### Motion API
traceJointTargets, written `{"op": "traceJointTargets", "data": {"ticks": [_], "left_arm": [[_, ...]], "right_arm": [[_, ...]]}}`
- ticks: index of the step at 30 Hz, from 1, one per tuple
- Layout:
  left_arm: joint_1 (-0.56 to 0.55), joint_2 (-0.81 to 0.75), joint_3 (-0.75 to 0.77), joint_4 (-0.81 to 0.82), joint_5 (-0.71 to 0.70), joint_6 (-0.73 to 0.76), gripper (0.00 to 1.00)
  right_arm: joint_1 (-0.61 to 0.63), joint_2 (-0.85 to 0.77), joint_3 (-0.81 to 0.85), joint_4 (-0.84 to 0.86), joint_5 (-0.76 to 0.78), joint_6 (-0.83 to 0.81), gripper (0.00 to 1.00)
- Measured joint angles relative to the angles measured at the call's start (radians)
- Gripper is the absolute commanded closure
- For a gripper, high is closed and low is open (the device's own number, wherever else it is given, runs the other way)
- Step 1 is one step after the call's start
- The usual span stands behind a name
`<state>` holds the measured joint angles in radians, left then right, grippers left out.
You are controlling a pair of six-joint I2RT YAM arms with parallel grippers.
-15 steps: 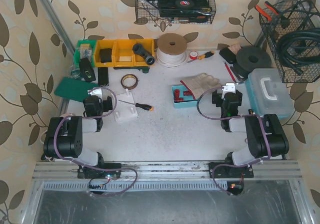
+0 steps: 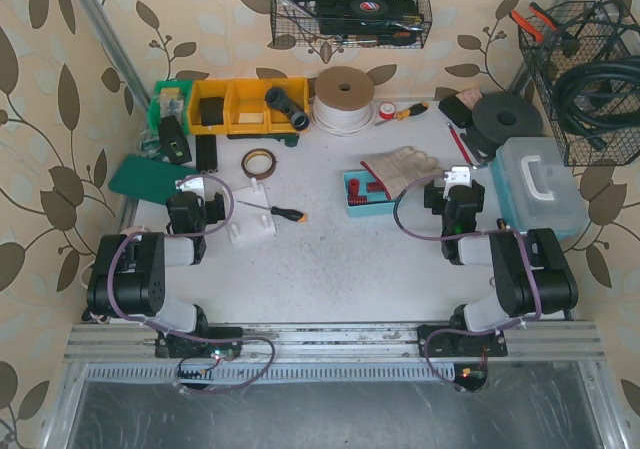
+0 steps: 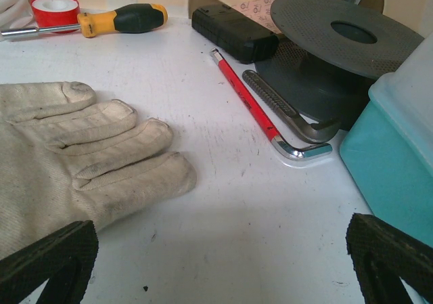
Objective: Install the large spring
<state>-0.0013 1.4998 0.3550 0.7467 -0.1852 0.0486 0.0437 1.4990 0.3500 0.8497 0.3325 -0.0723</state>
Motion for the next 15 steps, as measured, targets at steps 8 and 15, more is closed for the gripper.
{"op": "traceJointTargets", "data": {"ticks": [8, 15], "left_arm": [[0.0, -0.006, 0.002, -0.015, 0.001, 0.0, 0.02], [0.0, -0.225, 0.108, -0.306, 0.005, -0.019, 0.02]], "right_arm": [[0.006, -0.008, 0.0, -0.005, 0.002, -0.004, 0.0], [0.038, -0.237, 0.082, -0.292, 0.014, -0.014, 0.0]]}}
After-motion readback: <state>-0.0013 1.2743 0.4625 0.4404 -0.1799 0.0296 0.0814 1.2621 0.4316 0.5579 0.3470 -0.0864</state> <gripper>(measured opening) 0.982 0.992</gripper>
